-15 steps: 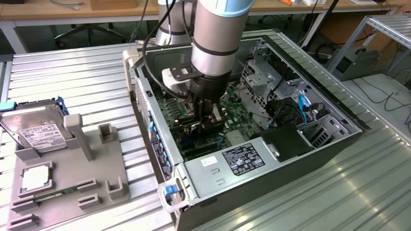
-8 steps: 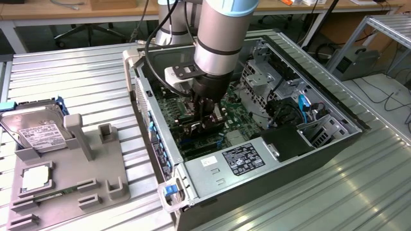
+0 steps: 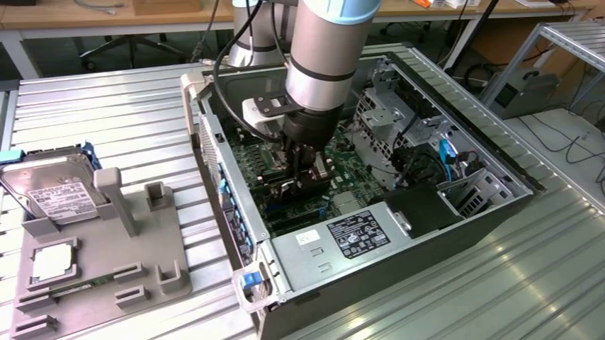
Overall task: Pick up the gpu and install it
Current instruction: 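Insert the gpu into the slot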
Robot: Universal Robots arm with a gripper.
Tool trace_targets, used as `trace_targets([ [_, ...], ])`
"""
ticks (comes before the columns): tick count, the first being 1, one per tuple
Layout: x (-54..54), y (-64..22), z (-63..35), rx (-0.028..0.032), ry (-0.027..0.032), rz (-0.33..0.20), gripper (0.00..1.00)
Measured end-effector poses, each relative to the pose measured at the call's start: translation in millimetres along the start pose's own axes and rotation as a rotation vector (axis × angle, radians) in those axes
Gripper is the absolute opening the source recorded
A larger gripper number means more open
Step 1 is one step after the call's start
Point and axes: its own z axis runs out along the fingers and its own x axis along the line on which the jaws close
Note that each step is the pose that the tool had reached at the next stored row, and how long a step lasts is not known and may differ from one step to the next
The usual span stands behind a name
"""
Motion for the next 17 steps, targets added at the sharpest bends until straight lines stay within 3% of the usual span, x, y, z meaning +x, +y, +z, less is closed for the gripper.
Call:
trace_targets([
  [1, 0.0, 0.0, 0.0, 0.0, 0.0, 0.0, 0.39],
  [3, 0.0, 0.0, 0.0, 0.0, 0.0, 0.0, 0.26],
  [17, 0.0, 2.3, 0.1, 0.0029, -0.0001, 0.0, 0.26],
])
